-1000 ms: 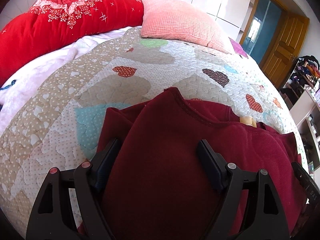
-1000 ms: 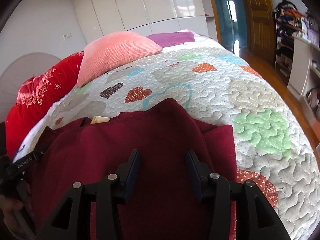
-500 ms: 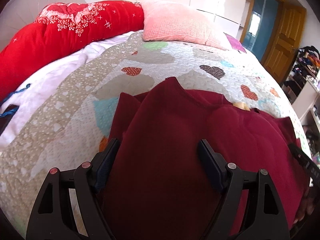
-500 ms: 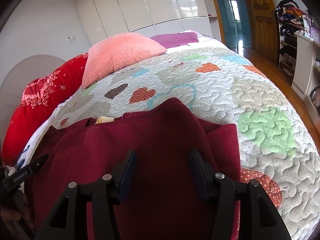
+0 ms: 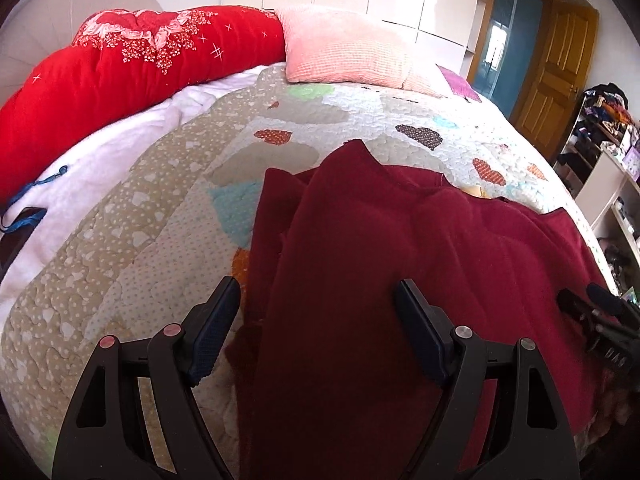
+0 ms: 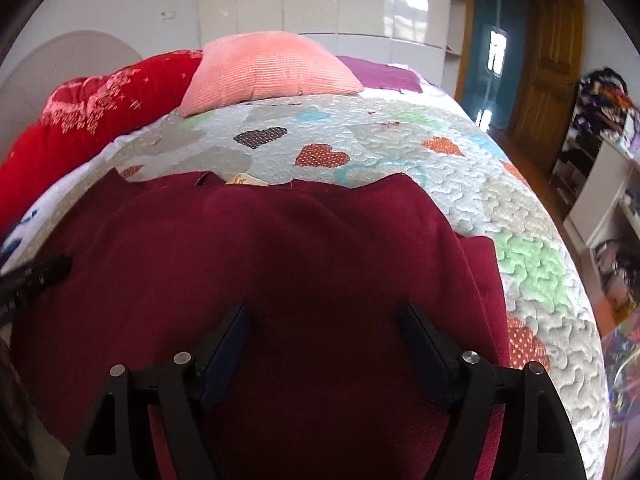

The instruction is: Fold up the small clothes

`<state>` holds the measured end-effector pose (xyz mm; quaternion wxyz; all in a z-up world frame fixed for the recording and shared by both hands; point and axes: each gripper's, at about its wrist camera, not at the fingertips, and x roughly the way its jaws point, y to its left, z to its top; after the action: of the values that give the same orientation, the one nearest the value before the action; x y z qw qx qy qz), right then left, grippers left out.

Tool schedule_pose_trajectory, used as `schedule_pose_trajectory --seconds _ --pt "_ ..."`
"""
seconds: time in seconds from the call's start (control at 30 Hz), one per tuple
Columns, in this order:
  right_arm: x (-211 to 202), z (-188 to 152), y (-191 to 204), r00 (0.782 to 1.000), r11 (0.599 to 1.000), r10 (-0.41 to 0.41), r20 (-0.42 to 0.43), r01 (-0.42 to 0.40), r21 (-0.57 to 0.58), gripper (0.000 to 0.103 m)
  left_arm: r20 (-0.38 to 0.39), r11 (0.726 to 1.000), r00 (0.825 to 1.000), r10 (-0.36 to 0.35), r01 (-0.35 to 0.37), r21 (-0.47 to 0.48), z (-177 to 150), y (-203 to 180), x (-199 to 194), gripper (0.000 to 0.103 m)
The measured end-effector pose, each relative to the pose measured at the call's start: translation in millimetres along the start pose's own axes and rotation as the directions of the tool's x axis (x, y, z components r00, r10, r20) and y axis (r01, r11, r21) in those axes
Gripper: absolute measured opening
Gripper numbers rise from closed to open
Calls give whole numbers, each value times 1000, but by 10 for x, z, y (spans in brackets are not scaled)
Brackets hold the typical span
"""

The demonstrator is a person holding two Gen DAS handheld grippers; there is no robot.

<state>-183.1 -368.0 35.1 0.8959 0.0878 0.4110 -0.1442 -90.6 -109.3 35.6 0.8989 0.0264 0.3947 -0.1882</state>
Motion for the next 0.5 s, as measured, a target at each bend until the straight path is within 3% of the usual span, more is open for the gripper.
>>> schedule_pose_trajectory --seconds 0.13,0.23,0.5 --pt "-90 90 14 997 992 75 10 -75 97 76 4 1000 1000 7 -7 -2 19 12 -12 80" --pt "-111 136 162 993 988 116 5 -116 99 76 -5 1000 1000 -6 6 -20 23 37 4 80" --pt "71 117 406 992 993 110 -56 -107 47 76 -23 999 999 -23 22 -38 30 75 47 80"
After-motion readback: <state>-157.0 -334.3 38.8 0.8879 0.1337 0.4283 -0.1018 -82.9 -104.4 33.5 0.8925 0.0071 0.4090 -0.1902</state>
